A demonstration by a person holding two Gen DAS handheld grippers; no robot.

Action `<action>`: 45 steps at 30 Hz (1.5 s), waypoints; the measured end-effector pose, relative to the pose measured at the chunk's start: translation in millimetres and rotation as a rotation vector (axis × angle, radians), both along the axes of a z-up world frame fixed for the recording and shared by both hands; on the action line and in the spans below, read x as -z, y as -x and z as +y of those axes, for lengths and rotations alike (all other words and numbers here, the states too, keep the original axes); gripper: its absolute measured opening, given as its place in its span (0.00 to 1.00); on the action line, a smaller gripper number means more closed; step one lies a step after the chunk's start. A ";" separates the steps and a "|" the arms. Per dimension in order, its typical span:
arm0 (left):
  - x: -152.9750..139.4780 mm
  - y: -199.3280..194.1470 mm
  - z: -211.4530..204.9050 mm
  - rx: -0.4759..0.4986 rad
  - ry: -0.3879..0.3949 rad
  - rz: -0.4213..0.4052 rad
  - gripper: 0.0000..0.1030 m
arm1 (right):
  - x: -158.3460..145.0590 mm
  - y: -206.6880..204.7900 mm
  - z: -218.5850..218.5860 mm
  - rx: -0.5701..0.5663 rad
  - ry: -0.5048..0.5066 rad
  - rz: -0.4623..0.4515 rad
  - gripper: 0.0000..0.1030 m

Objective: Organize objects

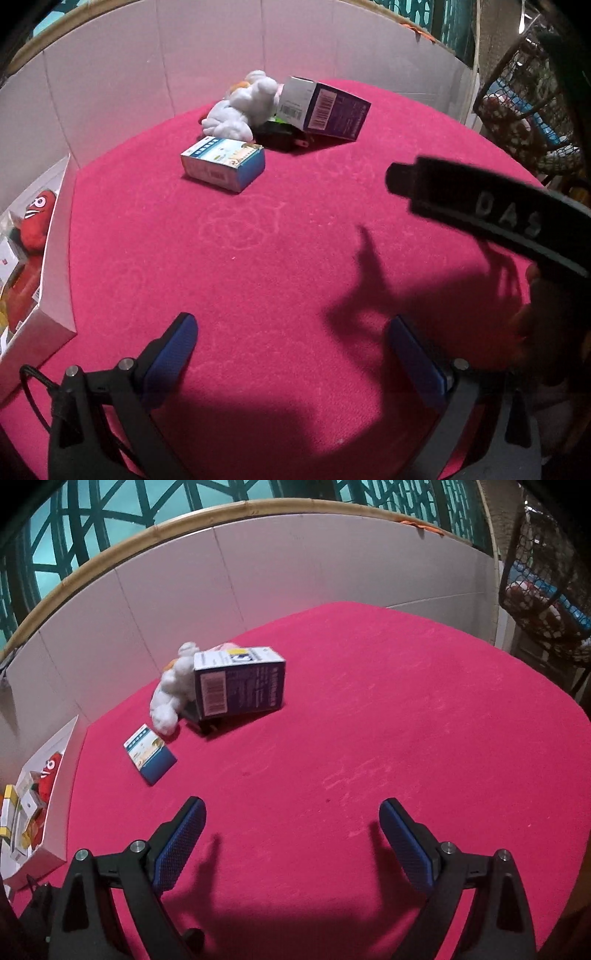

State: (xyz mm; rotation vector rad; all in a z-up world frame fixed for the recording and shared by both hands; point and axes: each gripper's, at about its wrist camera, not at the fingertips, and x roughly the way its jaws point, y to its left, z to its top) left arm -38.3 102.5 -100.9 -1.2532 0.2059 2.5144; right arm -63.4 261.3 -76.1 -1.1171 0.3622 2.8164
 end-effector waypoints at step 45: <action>2.1 3.4 -3.3 0.001 0.002 0.000 1.00 | 7.9 4.9 12.1 0.037 0.037 -0.048 0.94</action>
